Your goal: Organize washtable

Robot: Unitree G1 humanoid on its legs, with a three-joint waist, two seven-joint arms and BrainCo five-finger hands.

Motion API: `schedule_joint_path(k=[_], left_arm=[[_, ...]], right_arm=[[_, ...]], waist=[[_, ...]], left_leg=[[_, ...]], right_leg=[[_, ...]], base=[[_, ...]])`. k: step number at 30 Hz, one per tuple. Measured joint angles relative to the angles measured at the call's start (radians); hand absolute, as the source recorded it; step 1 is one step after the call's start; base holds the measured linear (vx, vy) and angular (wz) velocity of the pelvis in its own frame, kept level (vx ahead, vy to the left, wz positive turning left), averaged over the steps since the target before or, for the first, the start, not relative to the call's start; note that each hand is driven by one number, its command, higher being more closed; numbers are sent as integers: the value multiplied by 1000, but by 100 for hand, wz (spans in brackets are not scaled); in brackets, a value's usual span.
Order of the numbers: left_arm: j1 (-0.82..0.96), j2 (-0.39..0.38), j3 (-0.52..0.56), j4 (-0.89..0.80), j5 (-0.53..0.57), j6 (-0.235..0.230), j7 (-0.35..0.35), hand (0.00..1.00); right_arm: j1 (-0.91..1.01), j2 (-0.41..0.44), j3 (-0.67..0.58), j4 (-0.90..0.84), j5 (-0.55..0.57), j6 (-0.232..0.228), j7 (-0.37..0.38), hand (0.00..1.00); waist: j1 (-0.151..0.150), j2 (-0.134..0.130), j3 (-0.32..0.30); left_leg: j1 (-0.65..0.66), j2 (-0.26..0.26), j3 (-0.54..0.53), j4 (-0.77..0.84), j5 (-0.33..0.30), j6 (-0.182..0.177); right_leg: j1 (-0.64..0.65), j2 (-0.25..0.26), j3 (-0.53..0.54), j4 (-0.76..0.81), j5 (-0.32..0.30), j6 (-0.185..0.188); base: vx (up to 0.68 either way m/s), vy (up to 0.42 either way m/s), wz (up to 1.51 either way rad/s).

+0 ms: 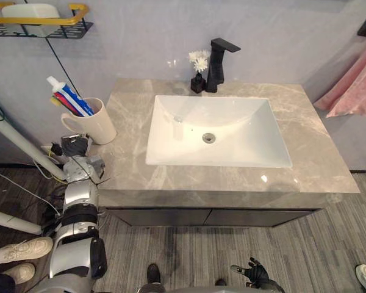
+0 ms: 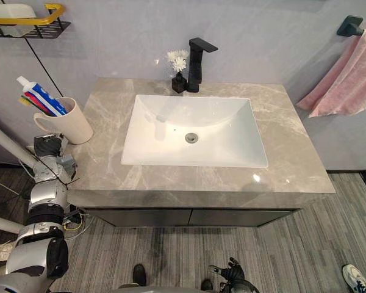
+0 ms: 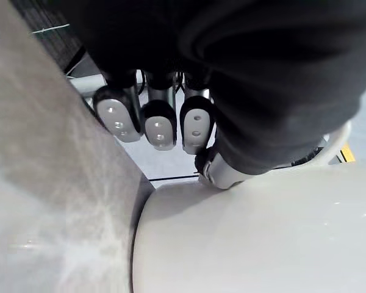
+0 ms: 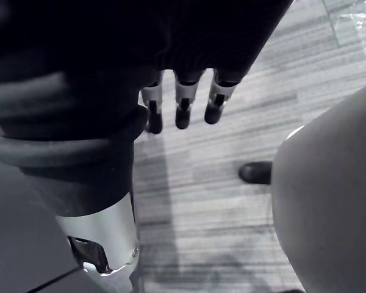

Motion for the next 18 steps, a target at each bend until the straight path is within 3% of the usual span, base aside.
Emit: schedule_joint_path(k=[18], left_arm=[[-46,-46,-137,-7,102,1,17,100]], right_arm=[[-26,5,0,17,0,0,-1,0]], waist=[[1,-4,8]], left_leg=[[0,-4,-25,0,4,1]], right_leg=[[9,-3,-25,0,-3,1]], base=[[-7,-2,3]])
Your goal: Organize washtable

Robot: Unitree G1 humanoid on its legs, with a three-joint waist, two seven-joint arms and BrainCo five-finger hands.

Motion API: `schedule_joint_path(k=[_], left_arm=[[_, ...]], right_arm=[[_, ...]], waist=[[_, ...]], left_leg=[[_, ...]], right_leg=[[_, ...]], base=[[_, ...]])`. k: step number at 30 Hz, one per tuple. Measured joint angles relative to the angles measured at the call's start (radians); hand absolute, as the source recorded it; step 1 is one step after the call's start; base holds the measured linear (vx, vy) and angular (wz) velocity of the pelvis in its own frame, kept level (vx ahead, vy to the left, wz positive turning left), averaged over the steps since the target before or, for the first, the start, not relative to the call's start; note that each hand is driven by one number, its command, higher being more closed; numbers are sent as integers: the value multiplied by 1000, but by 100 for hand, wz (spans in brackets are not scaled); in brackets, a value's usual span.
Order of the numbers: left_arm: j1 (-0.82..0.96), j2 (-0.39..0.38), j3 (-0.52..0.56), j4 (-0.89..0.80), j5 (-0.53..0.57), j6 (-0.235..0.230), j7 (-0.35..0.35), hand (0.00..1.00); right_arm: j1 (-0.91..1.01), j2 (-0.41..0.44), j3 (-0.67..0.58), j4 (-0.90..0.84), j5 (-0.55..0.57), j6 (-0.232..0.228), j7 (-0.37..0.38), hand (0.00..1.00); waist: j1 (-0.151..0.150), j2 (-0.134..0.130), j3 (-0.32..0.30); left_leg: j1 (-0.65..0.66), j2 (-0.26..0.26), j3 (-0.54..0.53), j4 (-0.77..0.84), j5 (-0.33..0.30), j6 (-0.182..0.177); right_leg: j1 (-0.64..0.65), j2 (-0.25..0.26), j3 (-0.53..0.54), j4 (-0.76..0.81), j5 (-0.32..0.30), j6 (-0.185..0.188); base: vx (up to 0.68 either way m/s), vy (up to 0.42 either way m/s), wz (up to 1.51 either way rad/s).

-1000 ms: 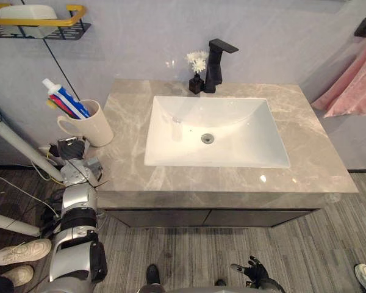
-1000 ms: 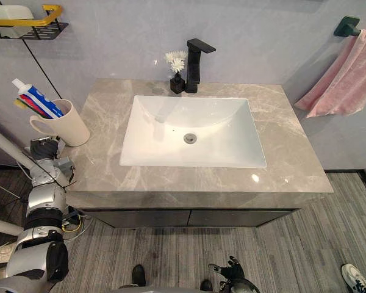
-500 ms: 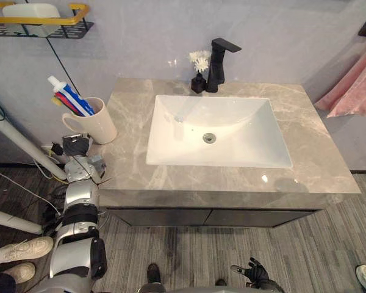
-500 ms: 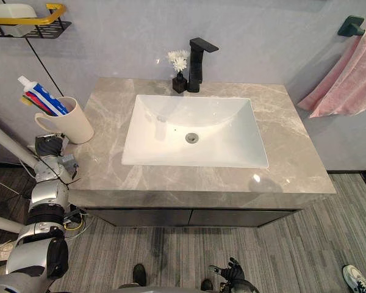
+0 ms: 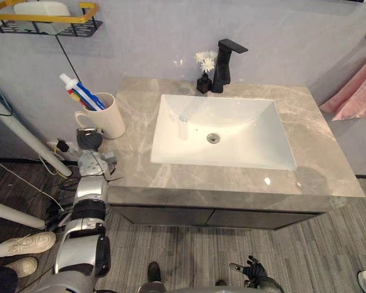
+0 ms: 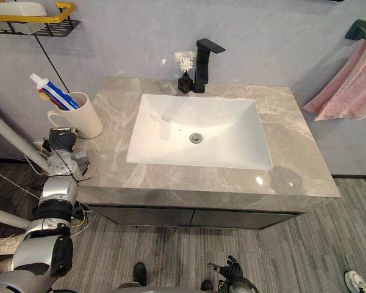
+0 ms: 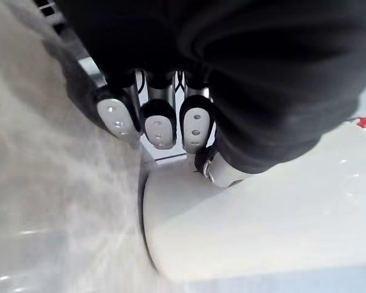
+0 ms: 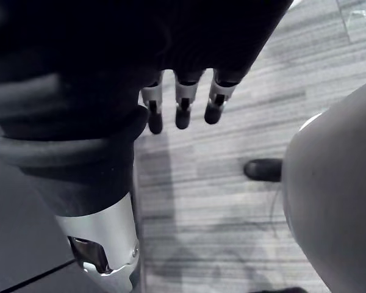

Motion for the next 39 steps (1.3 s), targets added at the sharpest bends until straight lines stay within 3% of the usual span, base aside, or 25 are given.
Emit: schedule_joint_path(k=[8,16,39], left_arm=[[-35,-51,-70,-9,42,7,-10,100],[-35,-89,-108,-45,55,16,-22,100],[48,-106,-58,-287,52,15,3,100]], right_arm=[[-4,2,0,0,1,0,0,0],[-2,3,-1,-4,9,0,-1,0],[20,-2,37,-38,9,-6,4,0]], waist=[[-26,1,2],[-25,1,3],[-23,1,3]], left_leg=[[0,0,2,0,0,0],[2,3,4,0,0,0],[-6,10,-2,1,17,-5]], right_leg=[[6,0,1,-1,0,0],[7,2,1,-1,0,0],[4,8,-1,12,1,0]], base=[[0,0,0],[0,0,0],[-5,-1,1]])
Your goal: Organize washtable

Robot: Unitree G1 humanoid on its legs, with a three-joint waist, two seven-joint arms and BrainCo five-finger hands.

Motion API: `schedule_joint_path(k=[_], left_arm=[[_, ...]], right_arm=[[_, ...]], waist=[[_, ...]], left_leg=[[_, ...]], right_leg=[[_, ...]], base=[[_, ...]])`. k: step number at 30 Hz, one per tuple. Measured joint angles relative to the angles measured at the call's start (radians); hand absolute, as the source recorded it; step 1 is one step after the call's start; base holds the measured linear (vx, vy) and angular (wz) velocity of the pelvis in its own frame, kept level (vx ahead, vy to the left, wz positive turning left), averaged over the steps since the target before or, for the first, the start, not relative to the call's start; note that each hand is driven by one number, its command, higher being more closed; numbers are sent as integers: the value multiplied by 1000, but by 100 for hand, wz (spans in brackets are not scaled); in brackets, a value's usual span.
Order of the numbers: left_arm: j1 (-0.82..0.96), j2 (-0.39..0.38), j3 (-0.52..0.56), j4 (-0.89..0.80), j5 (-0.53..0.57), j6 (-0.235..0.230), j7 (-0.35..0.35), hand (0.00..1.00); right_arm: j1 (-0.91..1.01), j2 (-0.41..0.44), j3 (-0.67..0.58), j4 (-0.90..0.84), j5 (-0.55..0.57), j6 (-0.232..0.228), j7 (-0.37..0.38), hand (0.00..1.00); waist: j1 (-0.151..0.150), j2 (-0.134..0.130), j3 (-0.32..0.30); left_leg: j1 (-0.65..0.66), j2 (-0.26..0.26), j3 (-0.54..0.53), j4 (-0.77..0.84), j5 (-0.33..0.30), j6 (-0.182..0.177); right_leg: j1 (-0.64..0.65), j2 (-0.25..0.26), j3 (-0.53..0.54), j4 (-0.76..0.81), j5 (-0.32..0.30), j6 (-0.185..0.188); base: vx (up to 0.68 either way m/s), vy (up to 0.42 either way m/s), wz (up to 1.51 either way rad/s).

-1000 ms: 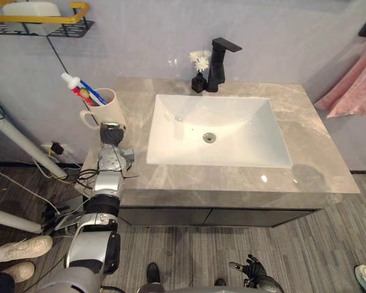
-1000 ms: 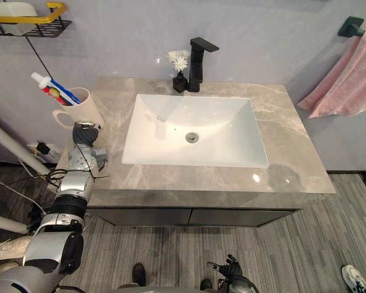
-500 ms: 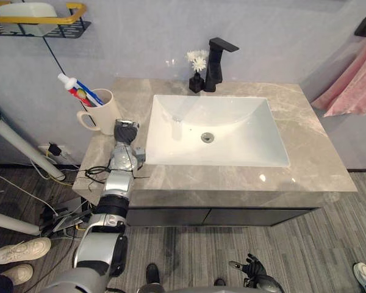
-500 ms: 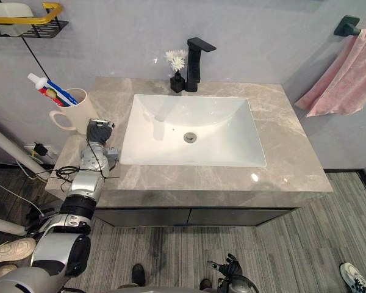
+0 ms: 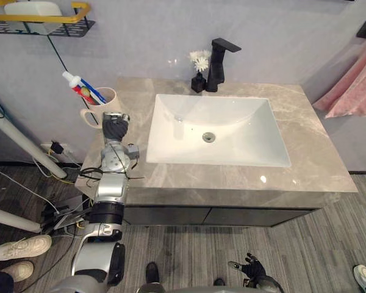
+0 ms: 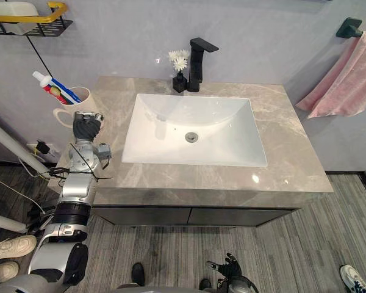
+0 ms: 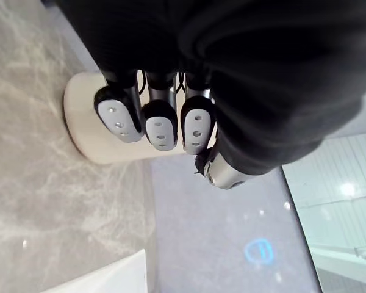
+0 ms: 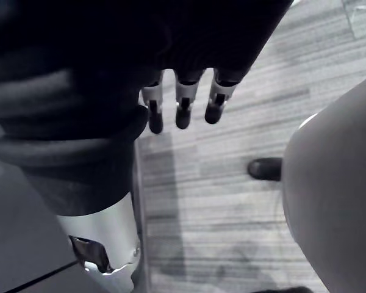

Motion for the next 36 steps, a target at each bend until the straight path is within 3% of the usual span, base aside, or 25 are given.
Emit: schedule_joint_path(k=[9,18,36], left_arm=[[8,28,43,-15,44,4,-2,100],[-4,106,78,130,52,11,-5,100],[-130,163,69,290,63,12,-24,100]], right_arm=[[6,-1,2,-11,-1,-5,1,0],[5,1,1,-11,-2,-5,1,0],[-11,-1,3,-9,-2,-5,0,0]], waist=[[1,0,0],[1,2,0],[0,18,12]], left_leg=[[-9,3,9,0,10,7],[1,3,16,-1,8,5],[-11,-1,5,-1,8,5]], right_leg=[[-23,1,3,18,3,-3],[-11,1,2,2,4,-1],[-15,0,-5,-3,5,-1]], base=[[-42,0,-2],[-1,-1,-2],[-2,0,1]])
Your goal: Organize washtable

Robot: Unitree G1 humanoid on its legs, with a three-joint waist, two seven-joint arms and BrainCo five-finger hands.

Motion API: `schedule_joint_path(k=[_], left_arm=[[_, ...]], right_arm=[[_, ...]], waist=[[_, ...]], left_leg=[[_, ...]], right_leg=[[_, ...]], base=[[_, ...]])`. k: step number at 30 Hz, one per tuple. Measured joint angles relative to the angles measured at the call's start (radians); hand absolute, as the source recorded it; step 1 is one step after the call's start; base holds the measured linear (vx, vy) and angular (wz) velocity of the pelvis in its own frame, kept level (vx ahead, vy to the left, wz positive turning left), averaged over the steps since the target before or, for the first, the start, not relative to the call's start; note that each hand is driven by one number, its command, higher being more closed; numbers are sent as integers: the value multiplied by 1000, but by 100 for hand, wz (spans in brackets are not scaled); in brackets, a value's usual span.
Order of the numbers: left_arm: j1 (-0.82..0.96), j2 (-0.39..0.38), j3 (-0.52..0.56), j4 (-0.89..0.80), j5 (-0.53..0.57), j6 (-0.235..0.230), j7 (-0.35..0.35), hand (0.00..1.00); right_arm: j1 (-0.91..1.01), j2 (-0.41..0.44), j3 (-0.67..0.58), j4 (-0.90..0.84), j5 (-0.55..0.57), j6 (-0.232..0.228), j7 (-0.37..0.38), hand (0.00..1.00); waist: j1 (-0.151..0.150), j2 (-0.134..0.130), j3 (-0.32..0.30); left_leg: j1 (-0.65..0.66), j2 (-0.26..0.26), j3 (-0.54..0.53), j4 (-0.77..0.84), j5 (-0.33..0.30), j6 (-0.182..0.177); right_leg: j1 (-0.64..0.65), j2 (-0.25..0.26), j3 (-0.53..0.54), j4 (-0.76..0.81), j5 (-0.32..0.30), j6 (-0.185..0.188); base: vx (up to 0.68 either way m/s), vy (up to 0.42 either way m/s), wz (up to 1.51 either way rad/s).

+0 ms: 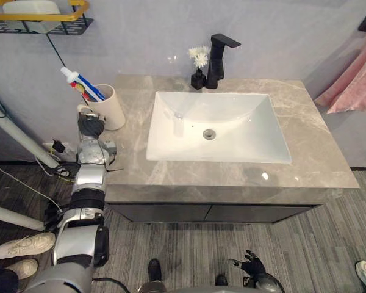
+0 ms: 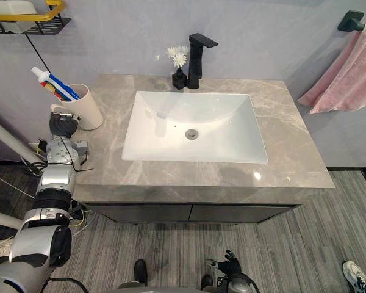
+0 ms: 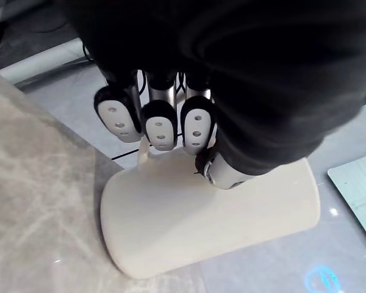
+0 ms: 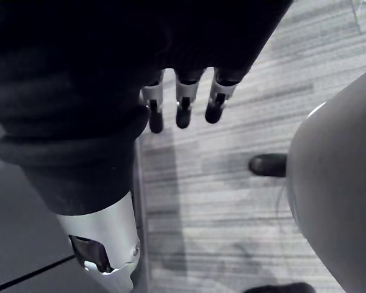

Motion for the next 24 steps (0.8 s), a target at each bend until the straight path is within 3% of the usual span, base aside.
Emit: schedule_joint_path(k=[24], left_arm=[[-70,16,-82,-4,0,-2,23,100]], right_arm=[[-10,-6,-1,-2,3,-7,-10,0]], waist=[[-1,-3,41]], left_leg=[[-2,1,13,0,0,0]], right_leg=[[-14,-1,11,8,0,0]], base=[[0,0,-1]])
